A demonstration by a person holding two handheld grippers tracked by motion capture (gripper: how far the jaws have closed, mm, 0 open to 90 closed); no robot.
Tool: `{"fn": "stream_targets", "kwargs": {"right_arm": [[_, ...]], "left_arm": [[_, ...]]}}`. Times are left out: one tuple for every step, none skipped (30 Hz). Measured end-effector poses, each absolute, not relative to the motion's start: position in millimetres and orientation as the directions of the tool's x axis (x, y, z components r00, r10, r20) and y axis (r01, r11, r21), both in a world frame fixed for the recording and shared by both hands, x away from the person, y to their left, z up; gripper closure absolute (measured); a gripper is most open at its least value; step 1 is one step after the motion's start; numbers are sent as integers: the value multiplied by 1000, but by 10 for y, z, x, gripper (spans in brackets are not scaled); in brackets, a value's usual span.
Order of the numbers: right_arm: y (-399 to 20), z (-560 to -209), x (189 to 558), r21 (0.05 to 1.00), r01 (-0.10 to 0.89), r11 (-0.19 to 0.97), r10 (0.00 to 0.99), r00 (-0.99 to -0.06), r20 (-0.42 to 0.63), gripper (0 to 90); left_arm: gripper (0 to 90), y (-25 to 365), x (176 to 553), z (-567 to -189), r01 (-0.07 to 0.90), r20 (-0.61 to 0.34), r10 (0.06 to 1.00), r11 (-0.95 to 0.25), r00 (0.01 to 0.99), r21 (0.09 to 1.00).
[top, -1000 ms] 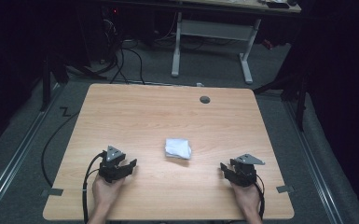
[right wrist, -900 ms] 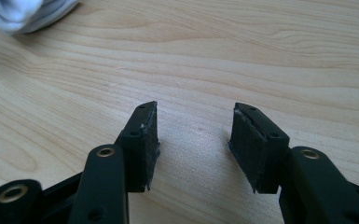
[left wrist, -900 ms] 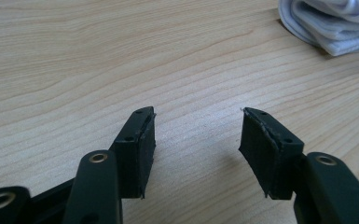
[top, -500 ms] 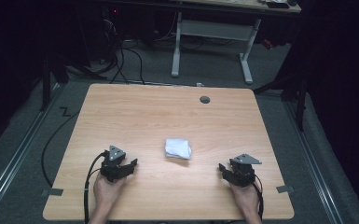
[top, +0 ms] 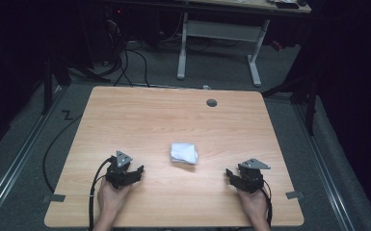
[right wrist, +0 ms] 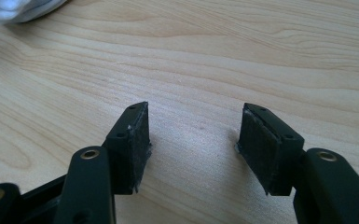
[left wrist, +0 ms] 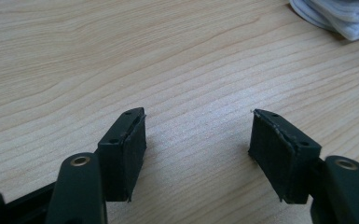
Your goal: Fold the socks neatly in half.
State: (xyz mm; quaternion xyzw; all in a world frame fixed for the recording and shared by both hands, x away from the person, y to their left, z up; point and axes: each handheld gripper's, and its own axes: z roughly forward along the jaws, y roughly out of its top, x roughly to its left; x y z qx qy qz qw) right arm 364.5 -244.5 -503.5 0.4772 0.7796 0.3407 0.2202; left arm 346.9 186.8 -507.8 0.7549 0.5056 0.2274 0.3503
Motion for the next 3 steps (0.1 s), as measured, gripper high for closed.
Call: {"fn": "stream_targets", "kwargs": {"right_arm": [[-2444,-5034,3645,741,595,311,895,-447,-17,429],[-2443,-5034,3645,741,595,311,895,-446,-17,429],[-2443,-5035,3645,741,595,311,895,-446,-18,429]], "left_arm": [[362,1870,3469,-5077,605,-12,922,-243,386,759],[361,1873,3470,-5077,605,-14,922,-243,387,758],[360,1874,3470,-5077,605,-15,922,-241,387,759]]}}
